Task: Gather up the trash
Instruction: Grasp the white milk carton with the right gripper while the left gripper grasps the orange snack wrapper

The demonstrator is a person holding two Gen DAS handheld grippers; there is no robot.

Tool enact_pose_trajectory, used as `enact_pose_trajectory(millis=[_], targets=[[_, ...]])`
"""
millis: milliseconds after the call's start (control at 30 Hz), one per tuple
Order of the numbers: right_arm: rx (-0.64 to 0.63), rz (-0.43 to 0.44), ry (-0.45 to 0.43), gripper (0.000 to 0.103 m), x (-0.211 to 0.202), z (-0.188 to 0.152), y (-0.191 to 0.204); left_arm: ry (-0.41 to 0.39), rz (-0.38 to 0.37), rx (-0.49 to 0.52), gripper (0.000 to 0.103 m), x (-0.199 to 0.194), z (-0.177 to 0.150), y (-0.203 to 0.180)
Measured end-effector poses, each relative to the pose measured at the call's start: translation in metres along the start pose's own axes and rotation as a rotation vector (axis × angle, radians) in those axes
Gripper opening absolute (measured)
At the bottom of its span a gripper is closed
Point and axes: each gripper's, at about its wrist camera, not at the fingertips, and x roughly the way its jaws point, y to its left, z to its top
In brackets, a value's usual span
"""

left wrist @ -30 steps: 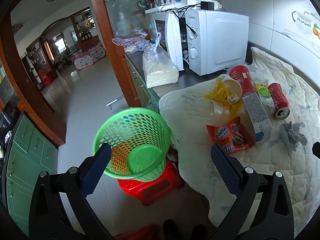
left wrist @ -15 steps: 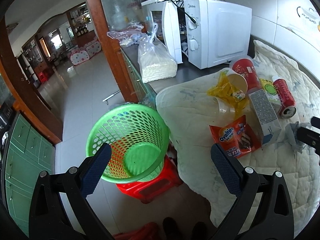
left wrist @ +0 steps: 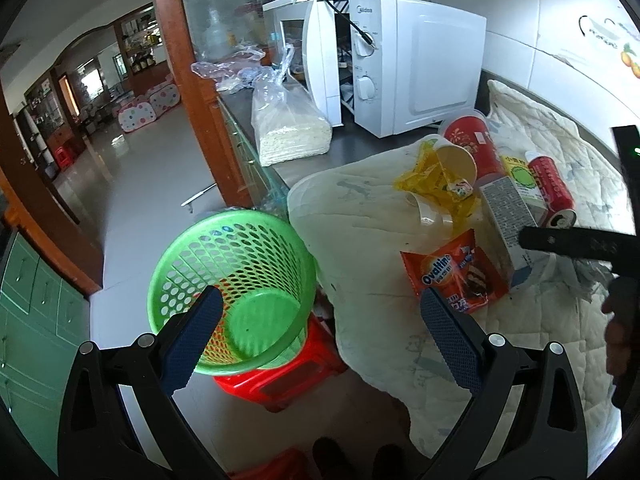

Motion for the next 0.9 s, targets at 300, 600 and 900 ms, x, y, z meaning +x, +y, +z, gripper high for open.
enact_pose_trajectory(millis=[300, 600, 900], targets=[[0.082, 0.043, 0.043, 0.085, 0.026, 0.012, -0.013, -0.016, -0.117, 0.035, 0.097, -0.001, -0.001, -0.008], [0.068, 0.098, 0.05, 0.07, 0.031, 0.007, -0.007, 0.03, -0.297, 0.075, 0.097, 0.019, -0.002, -0.022], [-0.024, 0.057, -0.024, 0.063, -0.009, -0.003, 0.001, 0.138, -0.383, -0.021, 0.09, 0.06, 0.005, -0.03]])
